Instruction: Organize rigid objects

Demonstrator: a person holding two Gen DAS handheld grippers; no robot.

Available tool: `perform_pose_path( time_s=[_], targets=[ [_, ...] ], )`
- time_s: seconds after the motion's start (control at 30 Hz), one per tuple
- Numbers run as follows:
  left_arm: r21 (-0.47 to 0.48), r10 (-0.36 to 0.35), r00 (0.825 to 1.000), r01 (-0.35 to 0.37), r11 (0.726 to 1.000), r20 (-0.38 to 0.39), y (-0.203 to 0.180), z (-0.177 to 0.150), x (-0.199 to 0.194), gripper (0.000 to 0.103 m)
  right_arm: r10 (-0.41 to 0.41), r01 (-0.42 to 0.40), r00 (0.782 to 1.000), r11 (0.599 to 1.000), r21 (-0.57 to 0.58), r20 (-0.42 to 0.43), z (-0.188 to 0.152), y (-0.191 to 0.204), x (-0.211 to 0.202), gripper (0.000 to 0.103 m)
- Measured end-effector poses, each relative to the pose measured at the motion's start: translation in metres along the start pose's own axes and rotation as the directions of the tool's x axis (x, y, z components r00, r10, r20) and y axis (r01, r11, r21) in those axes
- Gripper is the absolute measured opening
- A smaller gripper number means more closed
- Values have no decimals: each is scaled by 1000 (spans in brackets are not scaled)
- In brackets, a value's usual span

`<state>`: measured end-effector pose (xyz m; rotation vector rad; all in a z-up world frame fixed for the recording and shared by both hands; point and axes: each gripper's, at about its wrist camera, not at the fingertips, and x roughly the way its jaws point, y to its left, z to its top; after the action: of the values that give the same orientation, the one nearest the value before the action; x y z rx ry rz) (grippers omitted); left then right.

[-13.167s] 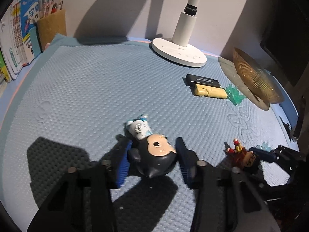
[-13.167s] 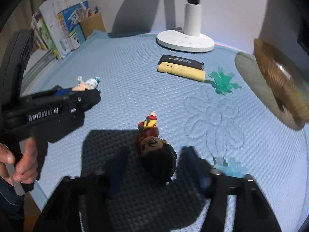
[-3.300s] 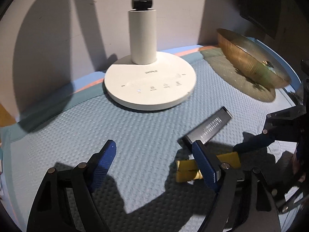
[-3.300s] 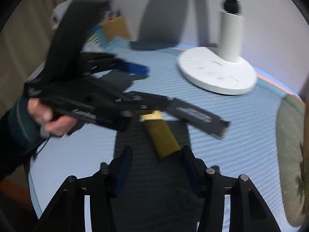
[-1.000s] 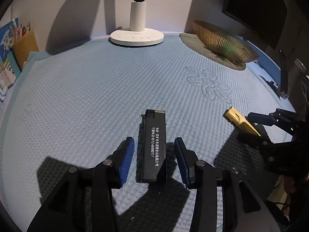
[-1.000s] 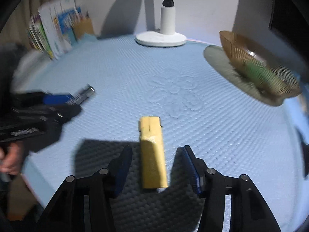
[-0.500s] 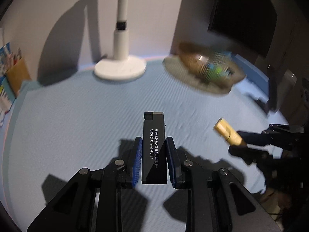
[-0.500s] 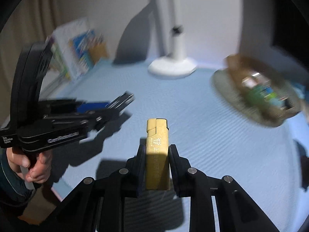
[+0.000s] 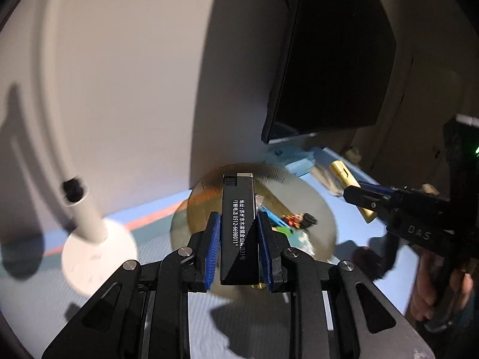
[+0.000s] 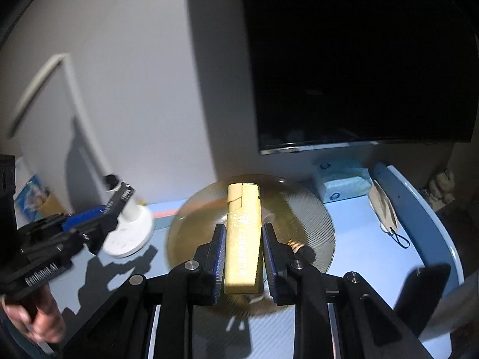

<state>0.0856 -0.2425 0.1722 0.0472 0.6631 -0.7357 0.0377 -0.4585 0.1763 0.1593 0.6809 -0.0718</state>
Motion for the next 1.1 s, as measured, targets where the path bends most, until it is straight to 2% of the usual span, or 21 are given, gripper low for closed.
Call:
perform_pose_path(
  time_s=[0.1, 0.2, 0.33, 0.43, 0.5, 0.57, 0.67, 0.87, 0.9, 1.03, 1.1],
  targets=[
    [-13, -5, 997, 4, 1000, -83, 1, -6, 52, 21, 5, -2, 996, 999, 34, -94, 1, -11, 42, 23],
    [-39, -27, 990, 22, 999, -139, 2, -17, 86, 21, 15, -6, 987, 998, 60, -157, -5, -20, 78, 23],
    [-48, -33, 985, 25, 999, -169, 0, -22, 108, 21, 21, -5, 982, 996, 85, -190, -12, -28, 104, 23],
    [-31, -19, 989, 15, 999, -148, -4, -16, 114, 24, 26, -12, 984, 997, 82, -179, -7, -31, 112, 23],
    [-47, -15, 993, 10, 999, -121, -4, -12, 105, 58, 22, -12, 986, 998, 58, -164, -4, -32, 116, 24],
    [-70, -16, 997, 11, 997, -76, 1, -9, 90, 75, 10, -1, 987, 998, 57, -160, -3, -34, 112, 26],
    [-69, 19, 999, -22, 997, -33, 8, -10, 62, 75, 48, -35, 986, 996, 83, -157, -9, -38, 96, 27],
    [-141, 98, 995, -93, 986, 26, 33, -31, -9, 75, 119, -105, 983, 989, 108, -138, -24, -21, 52, 30],
    [-148, 112, 993, -106, 983, 34, 38, -35, -23, 75, 140, -126, 981, 986, 106, -131, -27, -13, 42, 32],
    [-181, 166, 984, -152, 972, 67, 54, -55, -75, 75, 188, -182, 975, 981, 61, -118, -35, 30, 13, 56],
    [-209, 186, 979, -166, 964, 80, 63, -68, -102, 75, 217, -213, 968, 976, 44, -124, -40, 51, 4, 56]
  ],
)
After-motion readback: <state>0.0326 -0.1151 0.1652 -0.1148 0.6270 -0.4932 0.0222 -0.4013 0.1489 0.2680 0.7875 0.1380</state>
